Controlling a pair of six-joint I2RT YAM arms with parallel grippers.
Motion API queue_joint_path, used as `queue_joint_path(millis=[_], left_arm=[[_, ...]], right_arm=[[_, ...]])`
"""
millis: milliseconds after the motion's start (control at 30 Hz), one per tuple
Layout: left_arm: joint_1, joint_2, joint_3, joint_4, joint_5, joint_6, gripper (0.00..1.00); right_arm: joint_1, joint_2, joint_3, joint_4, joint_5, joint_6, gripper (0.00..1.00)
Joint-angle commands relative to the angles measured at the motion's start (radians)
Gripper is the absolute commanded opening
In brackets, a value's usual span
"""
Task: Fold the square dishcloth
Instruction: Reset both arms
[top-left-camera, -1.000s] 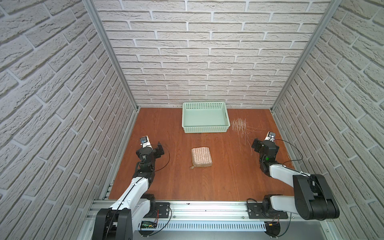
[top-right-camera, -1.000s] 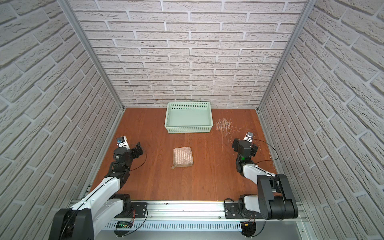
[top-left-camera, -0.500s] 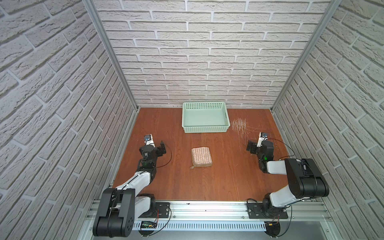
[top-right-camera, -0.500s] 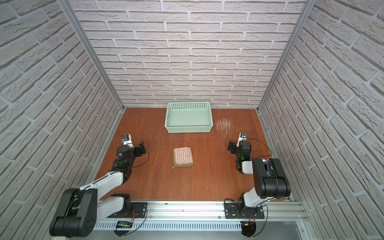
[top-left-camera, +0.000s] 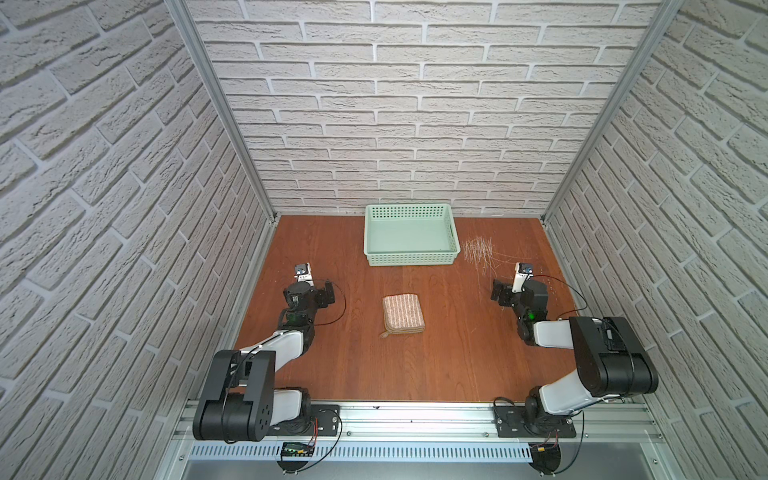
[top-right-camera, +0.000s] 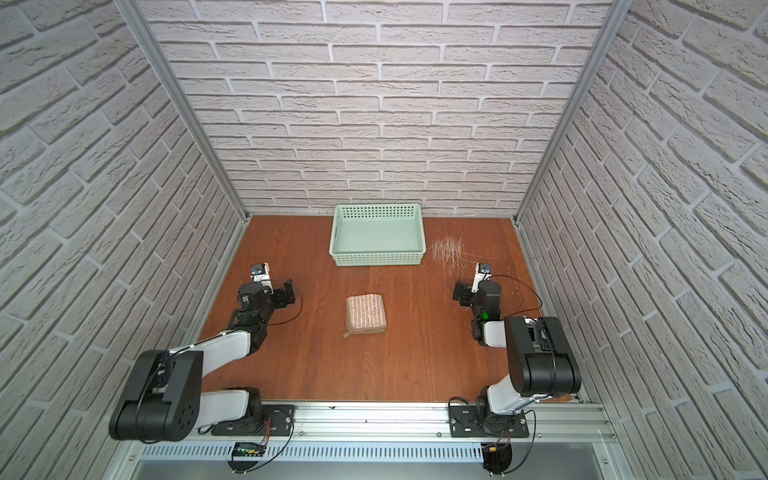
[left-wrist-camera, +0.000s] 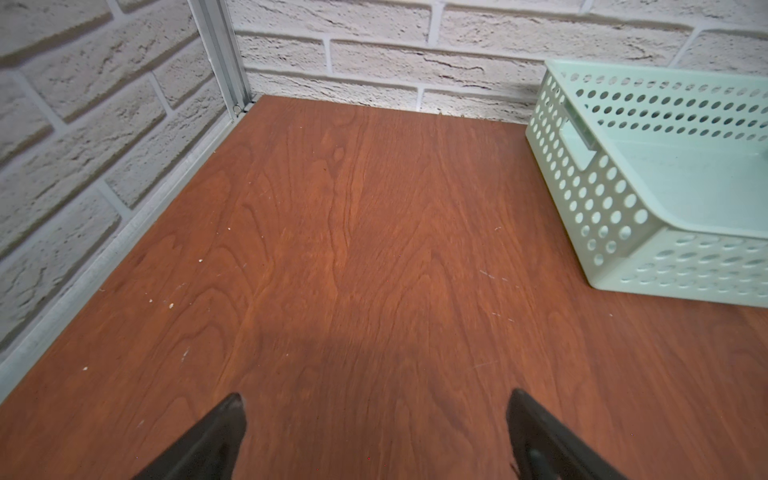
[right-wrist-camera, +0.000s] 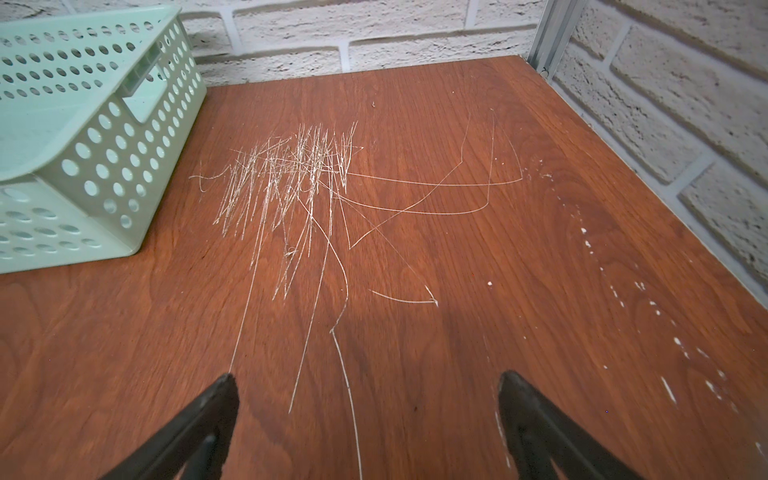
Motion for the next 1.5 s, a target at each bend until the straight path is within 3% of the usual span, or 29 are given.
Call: queue_joint_path(millis=[0, 467, 1467], left_arm=[[0.027, -0.022, -0.012, 0.082, -0.030, 0.039, 0.98], [0.050, 0.252, 0.060, 0.223, 0.030, 0.061, 0.98], [0.070, 0.269, 0.051, 0.248, 0.062, 0.050, 0.98]], right_arm=[[-0.002, -0.012, 0.018, 0.035, -0.005, -0.012, 0.99], [-0.001, -0.012, 0.021, 0.031, -0.007, -0.016, 0.99], [0.002, -0.012, 0.022, 0.029, -0.002, -0.018, 0.99]])
